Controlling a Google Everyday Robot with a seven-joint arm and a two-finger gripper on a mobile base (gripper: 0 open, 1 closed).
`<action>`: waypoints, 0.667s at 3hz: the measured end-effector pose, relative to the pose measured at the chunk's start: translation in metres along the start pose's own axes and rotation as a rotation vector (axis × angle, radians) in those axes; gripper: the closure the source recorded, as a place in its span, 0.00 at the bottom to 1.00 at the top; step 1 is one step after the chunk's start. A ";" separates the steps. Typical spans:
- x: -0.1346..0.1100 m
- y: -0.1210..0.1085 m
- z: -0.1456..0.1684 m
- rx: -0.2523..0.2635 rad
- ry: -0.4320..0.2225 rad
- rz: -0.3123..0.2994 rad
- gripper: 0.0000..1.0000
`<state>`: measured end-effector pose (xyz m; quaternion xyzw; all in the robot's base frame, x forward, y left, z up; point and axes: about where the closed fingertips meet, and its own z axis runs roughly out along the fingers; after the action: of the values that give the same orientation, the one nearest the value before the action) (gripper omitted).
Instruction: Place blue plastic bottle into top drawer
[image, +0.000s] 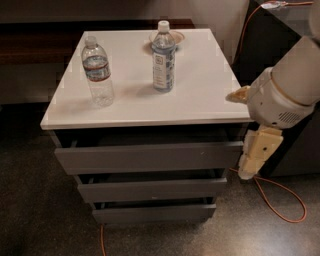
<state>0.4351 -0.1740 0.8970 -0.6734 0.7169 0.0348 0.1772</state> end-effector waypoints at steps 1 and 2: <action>-0.011 0.009 0.042 -0.045 -0.042 -0.097 0.00; -0.010 0.013 0.085 -0.049 -0.057 -0.160 0.00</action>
Offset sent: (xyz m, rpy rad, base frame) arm 0.0193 0.0479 -0.1320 0.0303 -0.0524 0.2367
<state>0.4403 -0.1388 0.8183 -0.7314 0.6543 0.0574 0.1833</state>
